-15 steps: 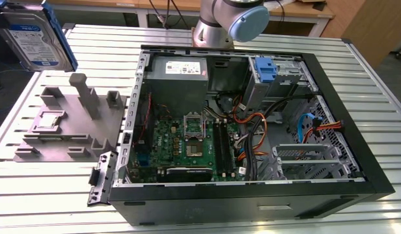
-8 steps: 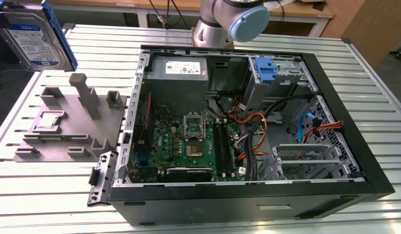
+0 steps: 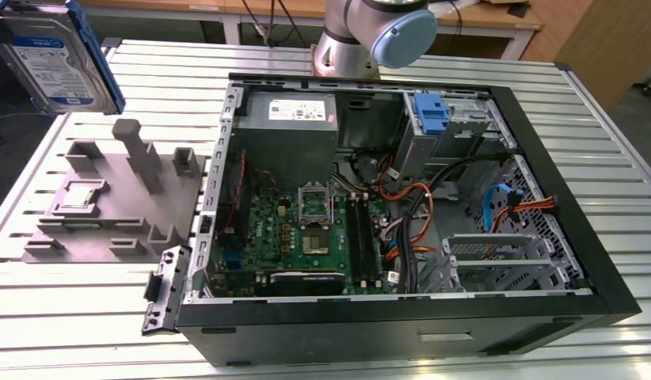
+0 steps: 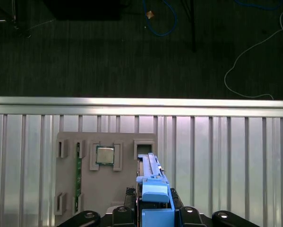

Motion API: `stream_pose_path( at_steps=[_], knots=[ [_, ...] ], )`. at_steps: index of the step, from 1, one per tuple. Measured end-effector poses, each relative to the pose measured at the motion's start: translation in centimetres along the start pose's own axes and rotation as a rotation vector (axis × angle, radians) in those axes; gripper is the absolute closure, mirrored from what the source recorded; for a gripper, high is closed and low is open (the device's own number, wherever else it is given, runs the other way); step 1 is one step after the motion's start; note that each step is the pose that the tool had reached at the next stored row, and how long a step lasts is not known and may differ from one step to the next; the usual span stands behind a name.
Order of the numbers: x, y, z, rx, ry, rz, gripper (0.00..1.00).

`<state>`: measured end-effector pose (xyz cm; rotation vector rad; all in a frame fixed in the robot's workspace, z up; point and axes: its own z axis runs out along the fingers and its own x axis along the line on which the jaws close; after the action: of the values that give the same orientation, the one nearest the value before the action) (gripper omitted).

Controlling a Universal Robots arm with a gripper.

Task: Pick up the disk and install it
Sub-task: 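Pick up the disk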

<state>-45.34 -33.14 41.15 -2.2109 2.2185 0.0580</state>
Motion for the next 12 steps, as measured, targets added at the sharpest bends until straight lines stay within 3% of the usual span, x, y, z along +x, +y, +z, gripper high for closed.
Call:
stream_pose_path(
  at_steps=[12],
  knots=[
    [-0.01, 0.01, -0.4, 0.0, 0.0, 0.0, 0.63]
  ],
)
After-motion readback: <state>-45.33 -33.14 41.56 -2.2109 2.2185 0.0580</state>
